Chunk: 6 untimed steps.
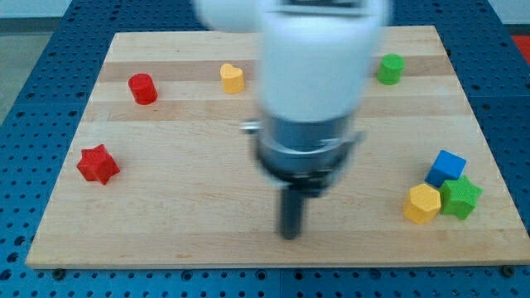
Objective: Slide the red star diagonally to the red circle
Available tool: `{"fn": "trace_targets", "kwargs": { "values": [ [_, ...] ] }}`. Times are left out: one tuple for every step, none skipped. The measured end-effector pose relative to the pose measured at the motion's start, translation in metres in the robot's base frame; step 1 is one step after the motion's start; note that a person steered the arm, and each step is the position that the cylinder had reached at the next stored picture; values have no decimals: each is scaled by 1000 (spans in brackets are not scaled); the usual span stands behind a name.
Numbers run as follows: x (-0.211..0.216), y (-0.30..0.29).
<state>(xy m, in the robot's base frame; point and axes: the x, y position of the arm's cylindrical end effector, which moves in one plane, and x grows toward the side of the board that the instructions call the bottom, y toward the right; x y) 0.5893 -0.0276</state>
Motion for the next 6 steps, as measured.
{"fn": "trace_targets", "kwargs": {
  "values": [
    [0,-129],
    [-3,-253],
    [-9,-275],
    [-34,-276],
    [-87,-269],
    [-111,-186]
  ]
}}
